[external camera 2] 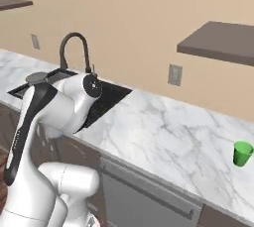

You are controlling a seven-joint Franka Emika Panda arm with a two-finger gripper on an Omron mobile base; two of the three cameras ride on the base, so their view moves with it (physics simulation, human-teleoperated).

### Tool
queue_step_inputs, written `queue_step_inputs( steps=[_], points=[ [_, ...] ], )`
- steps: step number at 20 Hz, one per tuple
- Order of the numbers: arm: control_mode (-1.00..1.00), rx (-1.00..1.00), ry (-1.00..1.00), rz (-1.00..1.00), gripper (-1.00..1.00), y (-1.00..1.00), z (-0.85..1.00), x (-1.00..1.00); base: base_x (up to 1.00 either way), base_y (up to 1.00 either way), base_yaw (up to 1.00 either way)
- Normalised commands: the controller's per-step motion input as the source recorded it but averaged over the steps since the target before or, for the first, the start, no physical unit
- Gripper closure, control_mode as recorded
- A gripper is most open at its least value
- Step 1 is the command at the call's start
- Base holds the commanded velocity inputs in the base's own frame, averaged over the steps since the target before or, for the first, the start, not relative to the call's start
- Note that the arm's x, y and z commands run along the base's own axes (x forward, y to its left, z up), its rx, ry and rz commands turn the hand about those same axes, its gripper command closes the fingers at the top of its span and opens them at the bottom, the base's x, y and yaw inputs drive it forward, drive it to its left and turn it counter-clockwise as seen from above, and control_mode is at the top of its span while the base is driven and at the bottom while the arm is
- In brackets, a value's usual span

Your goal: Place the pitcher and cup on the dining counter for serving.

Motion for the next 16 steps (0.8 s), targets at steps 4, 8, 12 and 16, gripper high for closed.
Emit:
queue_step_inputs(
  steps=[4, 8, 12, 16],
  points=[
    [1.0, 0.0, 0.0, 0.0, 1.0, 0.0, 0.0, 0.0, -0.39, 0.0, 0.96],
    [1.0, 0.0, 0.0, 0.0, 1.0, 0.0, 0.0, 0.0, -0.15, 0.0, 1.0],
    [1.0, 0.0, 0.0, 0.0, 1.0, 0.0, 0.0, 0.0, -0.07, 0.08, 1.0],
    [1.0, 0.0, 0.0, 0.0, 1.0, 0.0, 0.0, 0.0, 0.0, 0.21, 1.0]
  ],
)
